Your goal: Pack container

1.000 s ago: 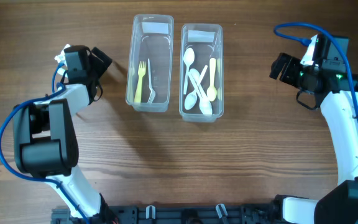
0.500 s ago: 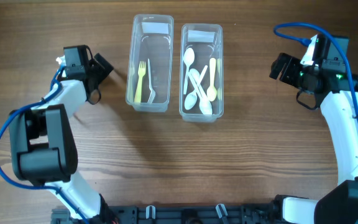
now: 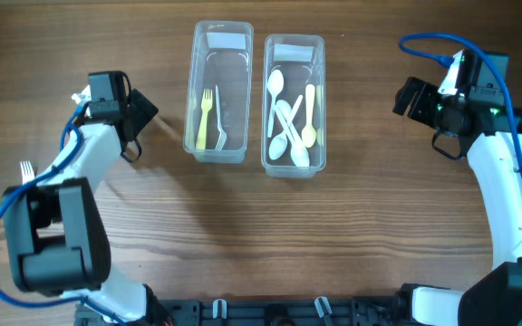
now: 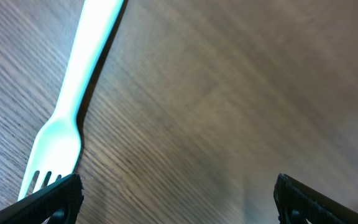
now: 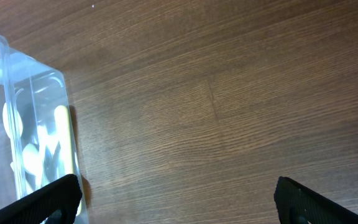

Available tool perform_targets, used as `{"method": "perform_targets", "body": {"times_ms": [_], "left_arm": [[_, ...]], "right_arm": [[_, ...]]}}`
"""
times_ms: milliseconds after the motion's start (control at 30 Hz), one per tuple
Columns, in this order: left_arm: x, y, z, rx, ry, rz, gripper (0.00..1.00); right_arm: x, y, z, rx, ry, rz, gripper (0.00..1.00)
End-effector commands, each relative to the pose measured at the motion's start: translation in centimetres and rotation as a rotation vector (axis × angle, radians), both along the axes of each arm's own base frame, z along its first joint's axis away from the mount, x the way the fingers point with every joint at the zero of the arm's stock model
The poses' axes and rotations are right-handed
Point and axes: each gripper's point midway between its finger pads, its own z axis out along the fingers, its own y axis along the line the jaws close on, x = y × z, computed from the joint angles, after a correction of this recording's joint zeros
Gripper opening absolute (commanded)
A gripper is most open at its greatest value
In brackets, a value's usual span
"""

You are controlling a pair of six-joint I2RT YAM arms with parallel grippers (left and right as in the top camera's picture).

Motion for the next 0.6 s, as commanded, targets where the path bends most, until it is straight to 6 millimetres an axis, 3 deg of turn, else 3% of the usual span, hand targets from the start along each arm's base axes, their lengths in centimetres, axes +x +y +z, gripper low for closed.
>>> {"method": "perform_targets", "body": {"times_ms": [0,167,300,567], "left_arm": [[0.5,0.0,4.3,0.001,-0.109,-0.005,1.0],[-0.8,2.5,7.0,0.13,-0.125,0.086,1.0],[-3.0,4.1,5.5,0.218,-0.009,0.141,1.0],[-2.4,4.1,4.1,0.222,0.007,0.112,1.0]], "right_arm": [[0.2,-0.3,0.8,-0.024,-0.021,0.005,1.0],[0.2,-0.3,0.8,-0.024,-0.021,0.005,1.0],[0.2,-0.3,0.8,-0.024,-0.021,0.005,1.0],[0.2,-0.3,0.8,-0.024,-0.021,0.005,1.0]]}}
